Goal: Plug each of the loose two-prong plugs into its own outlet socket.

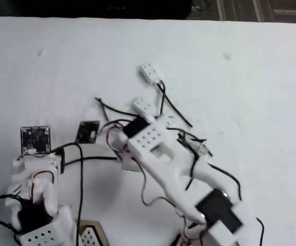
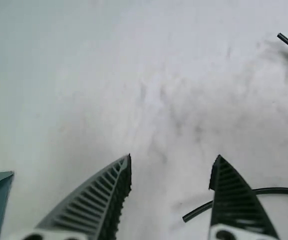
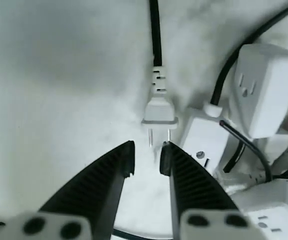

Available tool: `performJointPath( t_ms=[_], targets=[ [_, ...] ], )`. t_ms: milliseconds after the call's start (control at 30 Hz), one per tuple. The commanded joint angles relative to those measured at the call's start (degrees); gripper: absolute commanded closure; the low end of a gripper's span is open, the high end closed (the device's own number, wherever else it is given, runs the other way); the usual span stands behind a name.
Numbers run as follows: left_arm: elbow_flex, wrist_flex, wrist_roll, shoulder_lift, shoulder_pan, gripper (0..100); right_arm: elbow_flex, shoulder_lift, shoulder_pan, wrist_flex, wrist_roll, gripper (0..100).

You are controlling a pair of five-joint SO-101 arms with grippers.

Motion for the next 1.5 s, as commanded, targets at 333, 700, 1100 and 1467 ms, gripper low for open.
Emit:
performJointPath(
  t_ms=[333,700,1100,1467],
  targets=[
    [-2.29,-0.35,3.60,-0.57,-7.08,74,-10.55,11.82,-1.98,-0.66,-0.09,90.0],
    [-2.64,-0.35,4.92,-0.57,-9.19,74,-16.00,19.47,-1.71,-0.66,0.35,84.3],
    [-2.55,-0.09,4.92,-0.57,-9.10,74,-17.32,23.16,0.04,3.30,0.35,86.3],
    [-2.55,-0.18,4.92,-0.57,-9.10,74,-17.23,20.53,-0.66,8.75,1.49,98.1]
  ],
)
